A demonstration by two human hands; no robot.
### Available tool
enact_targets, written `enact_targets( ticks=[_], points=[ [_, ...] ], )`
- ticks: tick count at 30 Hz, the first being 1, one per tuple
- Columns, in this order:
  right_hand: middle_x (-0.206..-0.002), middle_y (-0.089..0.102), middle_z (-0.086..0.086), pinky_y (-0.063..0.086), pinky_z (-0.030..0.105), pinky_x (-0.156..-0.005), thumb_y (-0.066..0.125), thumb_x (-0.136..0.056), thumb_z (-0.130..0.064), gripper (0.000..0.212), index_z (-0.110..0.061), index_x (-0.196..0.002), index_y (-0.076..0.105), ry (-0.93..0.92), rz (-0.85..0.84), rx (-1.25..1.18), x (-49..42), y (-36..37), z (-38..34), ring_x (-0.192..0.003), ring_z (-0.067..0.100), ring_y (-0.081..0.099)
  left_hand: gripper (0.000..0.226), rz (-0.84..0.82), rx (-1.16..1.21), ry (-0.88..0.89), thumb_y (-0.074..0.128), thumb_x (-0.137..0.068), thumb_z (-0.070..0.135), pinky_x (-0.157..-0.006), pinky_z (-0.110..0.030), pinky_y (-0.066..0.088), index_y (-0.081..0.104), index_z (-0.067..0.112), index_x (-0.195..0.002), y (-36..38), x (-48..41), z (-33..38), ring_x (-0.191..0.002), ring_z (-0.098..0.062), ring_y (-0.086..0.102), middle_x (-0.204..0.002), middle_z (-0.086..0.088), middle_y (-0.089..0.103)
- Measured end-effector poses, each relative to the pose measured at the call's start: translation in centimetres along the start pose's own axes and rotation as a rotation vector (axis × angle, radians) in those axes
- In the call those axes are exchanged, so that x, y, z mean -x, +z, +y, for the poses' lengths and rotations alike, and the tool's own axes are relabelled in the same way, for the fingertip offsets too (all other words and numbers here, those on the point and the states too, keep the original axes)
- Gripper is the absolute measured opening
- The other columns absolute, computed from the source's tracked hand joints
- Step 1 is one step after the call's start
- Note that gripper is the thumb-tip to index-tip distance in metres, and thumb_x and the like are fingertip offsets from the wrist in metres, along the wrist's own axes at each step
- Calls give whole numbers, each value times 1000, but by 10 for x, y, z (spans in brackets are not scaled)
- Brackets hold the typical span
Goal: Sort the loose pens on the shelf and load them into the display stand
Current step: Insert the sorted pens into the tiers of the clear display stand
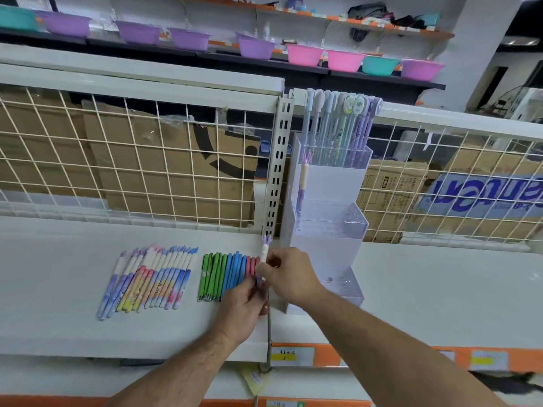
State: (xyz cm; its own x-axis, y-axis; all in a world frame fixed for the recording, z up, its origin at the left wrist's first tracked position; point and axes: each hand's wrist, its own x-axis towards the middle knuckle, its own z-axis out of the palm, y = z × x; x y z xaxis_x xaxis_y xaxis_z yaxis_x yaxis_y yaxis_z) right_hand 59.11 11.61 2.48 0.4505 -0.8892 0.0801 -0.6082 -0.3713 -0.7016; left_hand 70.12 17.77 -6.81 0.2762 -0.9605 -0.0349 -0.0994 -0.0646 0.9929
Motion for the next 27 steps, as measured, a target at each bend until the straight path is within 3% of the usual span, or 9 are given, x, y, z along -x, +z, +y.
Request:
enact_targets(
  ticks=[3, 6, 8, 12, 15, 22, 27],
  points=[
    [-76, 71, 5, 57, 35, -67, 67, -94, -25, 19, -16, -77, 65, -13, 40, -32, -1, -23, -10, -71, 19, 68, 3, 22, -458, 134, 63, -93, 31, -70, -29, 58, 61, 31, -91, -1, 6, -1, -76, -6, 65, -83, 9, 67],
    [-75, 72, 5, 60, 38, -63, 65, -96, -22, 19, -19, -77, 65, -19, 112, -98, -6, -62, -24, -70, 21, 69, 12, -52, -836, 323, 61, -89, 41, -76, -27, 53, 58, 33, -98, -5, 12, 5, -85, -3, 55, -92, 20, 57],
    [-73, 72, 2, 60, 37, -58, 66, -96, -20, 15, -18, -80, 67, -15, 198, -123, -12, -88, -32, -67, 18, 71, 25, -129, -945, 344, 59, -90, 47, -82, -24, 46, 61, 31, -109, -13, 11, 4, -94, -4, 48, -99, 20, 50],
    [-73, 73, 1, 61, 39, -58, 69, -94, -19, 11, -17, -85, 63, -17, 341, -170, -26, -126, -43, -70, 20, 73, 30, -148, -923, 339, 61, -88, 51, -89, -23, 44, 64, 31, -110, -26, 7, -5, -101, -3, 47, -103, 22, 50],
    [-75, 72, 2, 59, 32, -56, 68, -94, -17, 14, -18, -84, 60, -20, 404, -190, -36, -135, -46, -74, 18, 74, 30, -147, -917, 345, 60, -86, 53, -87, -22, 43, 64, 33, -107, -26, 5, -9, -100, -1, 46, -101, 24, 50],
    [-74, 72, 0, 63, 46, -68, 69, -94, -21, 13, -17, -84, 62, -39, 415, -72, -48, -129, -48, -73, 16, 73, 29, -136, -901, 343, 62, -85, 52, -88, -20, 42, 64, 33, -106, -26, 8, -10, -99, 0, 46, -101, 25, 50],
    [-78, 71, 4, 62, 47, -68, 73, -89, -23, 14, -16, -79, 65, -21, 371, 29, -49, -121, -41, -77, 24, 71, 29, -130, -892, 343, 62, -85, 52, -88, -20, 43, 64, 33, -106, -26, 8, -11, -100, 0, 46, -102, 24, 51]
  ],
)
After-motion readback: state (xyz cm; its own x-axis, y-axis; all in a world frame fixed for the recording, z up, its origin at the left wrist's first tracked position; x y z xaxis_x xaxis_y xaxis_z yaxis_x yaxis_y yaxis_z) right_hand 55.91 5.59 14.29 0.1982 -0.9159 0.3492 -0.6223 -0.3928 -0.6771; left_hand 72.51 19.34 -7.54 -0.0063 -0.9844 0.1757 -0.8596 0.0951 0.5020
